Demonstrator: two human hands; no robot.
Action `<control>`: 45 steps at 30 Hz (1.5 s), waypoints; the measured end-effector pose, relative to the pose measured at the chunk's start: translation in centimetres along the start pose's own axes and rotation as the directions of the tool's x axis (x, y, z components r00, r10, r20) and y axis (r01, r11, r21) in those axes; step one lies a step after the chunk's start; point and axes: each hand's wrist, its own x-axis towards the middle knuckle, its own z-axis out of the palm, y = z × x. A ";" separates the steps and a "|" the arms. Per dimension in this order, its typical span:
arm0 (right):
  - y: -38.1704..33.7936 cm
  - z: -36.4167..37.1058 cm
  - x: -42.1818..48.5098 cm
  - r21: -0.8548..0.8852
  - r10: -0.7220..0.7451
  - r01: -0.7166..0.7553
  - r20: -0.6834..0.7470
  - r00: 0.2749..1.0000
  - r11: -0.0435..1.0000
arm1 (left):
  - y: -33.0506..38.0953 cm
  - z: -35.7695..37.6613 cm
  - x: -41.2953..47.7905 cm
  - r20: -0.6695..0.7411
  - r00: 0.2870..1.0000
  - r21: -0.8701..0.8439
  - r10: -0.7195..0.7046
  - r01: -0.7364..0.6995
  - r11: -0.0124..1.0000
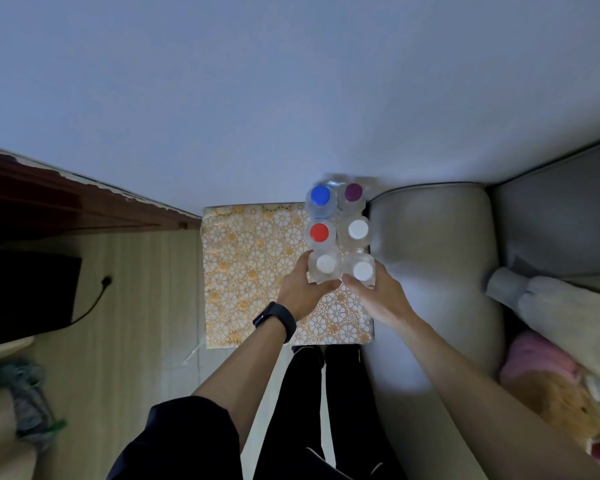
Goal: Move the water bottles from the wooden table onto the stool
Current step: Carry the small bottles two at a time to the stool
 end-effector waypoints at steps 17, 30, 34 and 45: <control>-0.7 0.3 0.5 0.055 0.019 -0.019 0.009 1.000 0.998 | -0.1 -1.1 1.4 0.040 0.999 0.090 0.014 -0.018 0.996; -0.8 0.2 -0.3 0.140 0.053 -0.054 0.007 0.999 0.989 | -0.1 0.0 0.4 0.008 0.999 -0.003 -0.043 0.043 0.999; -1.0 -0.1 -1.3 0.149 0.072 -0.075 0.029 0.997 0.986 | 0.0 -0.9 -0.3 0.053 0.994 0.054 -0.095 0.092 0.994; -7.7 -3.3 -12.5 -0.373 -0.107 0.084 -0.040 0.994 0.924 | 7.3 -8.9 -10.3 0.011 0.995 0.251 0.098 -0.097 0.963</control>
